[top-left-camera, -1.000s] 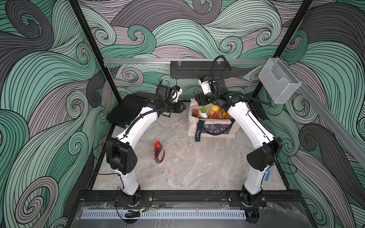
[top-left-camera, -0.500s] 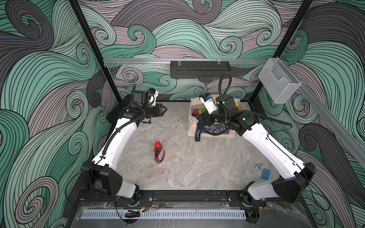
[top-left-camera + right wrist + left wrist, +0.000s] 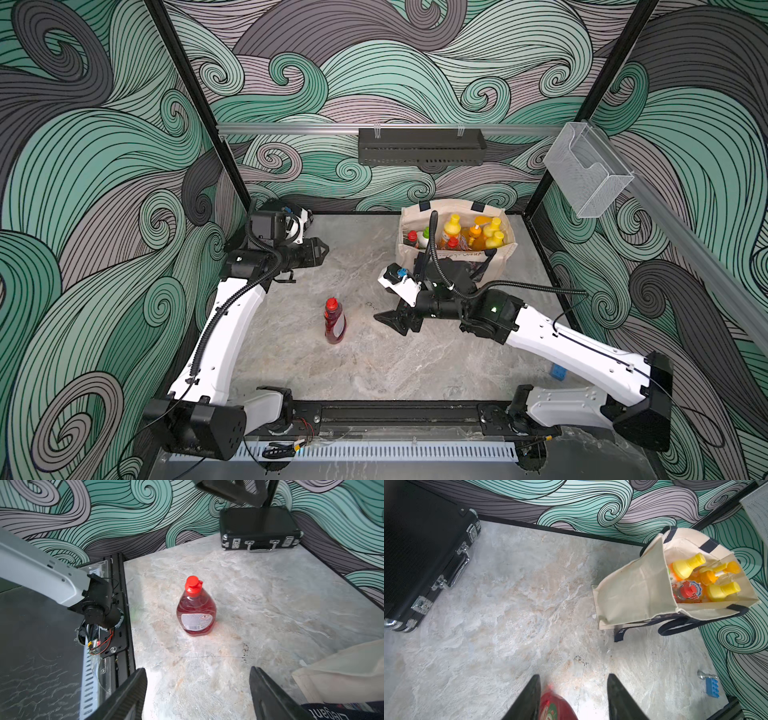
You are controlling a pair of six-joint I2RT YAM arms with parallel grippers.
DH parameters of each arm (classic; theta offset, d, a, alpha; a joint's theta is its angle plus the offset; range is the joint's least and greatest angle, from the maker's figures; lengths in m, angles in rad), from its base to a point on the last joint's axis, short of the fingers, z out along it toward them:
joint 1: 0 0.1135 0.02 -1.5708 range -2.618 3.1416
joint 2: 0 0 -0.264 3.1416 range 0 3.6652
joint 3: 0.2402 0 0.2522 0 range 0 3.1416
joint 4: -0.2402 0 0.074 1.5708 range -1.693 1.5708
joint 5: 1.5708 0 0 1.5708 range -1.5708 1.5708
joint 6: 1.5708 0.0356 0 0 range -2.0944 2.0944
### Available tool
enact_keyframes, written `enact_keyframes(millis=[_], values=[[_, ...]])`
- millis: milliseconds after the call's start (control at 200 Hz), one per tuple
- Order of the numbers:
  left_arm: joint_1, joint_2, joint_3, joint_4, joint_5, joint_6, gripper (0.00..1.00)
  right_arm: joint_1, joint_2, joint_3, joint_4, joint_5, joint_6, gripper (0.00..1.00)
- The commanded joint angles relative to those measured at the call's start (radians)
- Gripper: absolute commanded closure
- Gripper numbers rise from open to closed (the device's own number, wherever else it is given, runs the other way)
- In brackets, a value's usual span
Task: Pack dish soap into the shopping bag
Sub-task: Pick up the bottle of dish soap at the center of the board.
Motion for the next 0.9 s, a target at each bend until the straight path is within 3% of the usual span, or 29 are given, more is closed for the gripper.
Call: enact_keyframes(millis=[0, 400, 896], values=[[0.024, -0.028, -0.028, -0.010, 0.027, 0.029, 0.48, 0.028, 0.037, -0.023, 0.185, -0.038, 0.000, 0.19], [0.108, -0.022, -0.079, 0.043, 0.122, 0.007, 0.46, 0.056, 0.335, 0.098, 0.277, -0.104, 0.036, 0.20], [0.165, -0.027, -0.109, 0.098, 0.221, -0.011, 0.43, 0.056, 0.460, 0.182, 0.307, -0.072, 0.032, 0.26]])
